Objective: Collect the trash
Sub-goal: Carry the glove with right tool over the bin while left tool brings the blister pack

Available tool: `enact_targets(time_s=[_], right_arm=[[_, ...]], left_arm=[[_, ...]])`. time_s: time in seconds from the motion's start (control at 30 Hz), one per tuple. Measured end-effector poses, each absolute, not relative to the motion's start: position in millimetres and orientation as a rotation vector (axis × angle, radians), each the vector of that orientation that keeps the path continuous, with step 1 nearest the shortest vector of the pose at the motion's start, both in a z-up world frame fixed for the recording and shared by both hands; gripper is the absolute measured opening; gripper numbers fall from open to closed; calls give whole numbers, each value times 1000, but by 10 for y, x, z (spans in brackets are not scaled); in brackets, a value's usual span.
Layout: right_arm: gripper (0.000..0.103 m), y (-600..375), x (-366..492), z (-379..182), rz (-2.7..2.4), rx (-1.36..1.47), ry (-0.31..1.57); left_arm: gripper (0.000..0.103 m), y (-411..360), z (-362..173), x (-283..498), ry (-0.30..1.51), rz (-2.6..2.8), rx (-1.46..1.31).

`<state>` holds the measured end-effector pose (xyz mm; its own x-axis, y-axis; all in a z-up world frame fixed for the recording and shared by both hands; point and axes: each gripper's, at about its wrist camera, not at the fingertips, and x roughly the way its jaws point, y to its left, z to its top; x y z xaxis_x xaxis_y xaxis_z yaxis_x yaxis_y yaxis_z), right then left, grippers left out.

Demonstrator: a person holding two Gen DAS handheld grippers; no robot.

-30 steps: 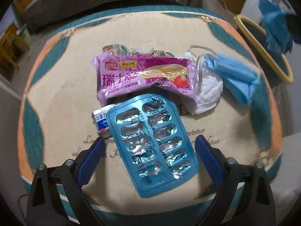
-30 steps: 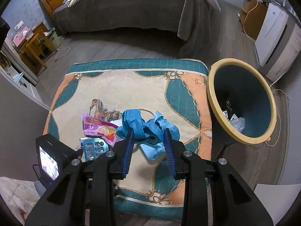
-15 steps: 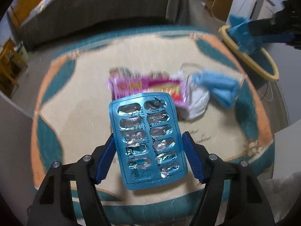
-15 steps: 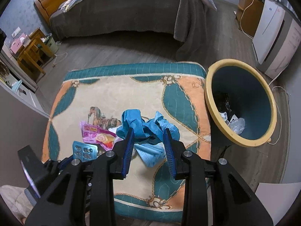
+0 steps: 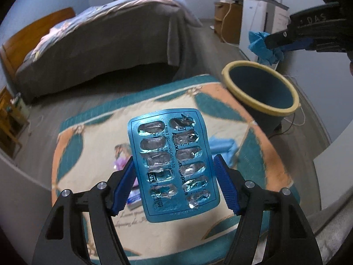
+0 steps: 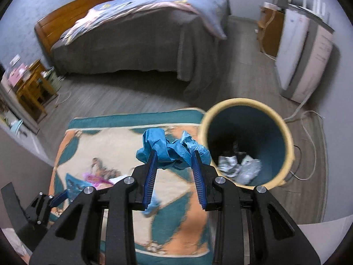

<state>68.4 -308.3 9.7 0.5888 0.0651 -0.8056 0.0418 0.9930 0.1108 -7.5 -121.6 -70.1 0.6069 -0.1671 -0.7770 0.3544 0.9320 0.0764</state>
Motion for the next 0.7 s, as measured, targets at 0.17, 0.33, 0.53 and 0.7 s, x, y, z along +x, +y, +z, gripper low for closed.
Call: enact_targets(time_s=[0.17, 0.33, 0.53, 0.7], right_arm=[[31, -3475, 709, 74, -42, 181, 939], [31, -3734, 804, -42, -109, 186, 953], [31, -3903, 919, -181, -130, 213, 984], [31, -4031, 953, -250, -150, 213, 996]], left_arm=[[71, -1386, -660, -23, 841, -332, 261], [71, -1569, -574, 61, 825, -387, 279], [71, -1751, -361, 250, 807, -445, 249], [71, -1922, -332, 403, 820, -490, 237]])
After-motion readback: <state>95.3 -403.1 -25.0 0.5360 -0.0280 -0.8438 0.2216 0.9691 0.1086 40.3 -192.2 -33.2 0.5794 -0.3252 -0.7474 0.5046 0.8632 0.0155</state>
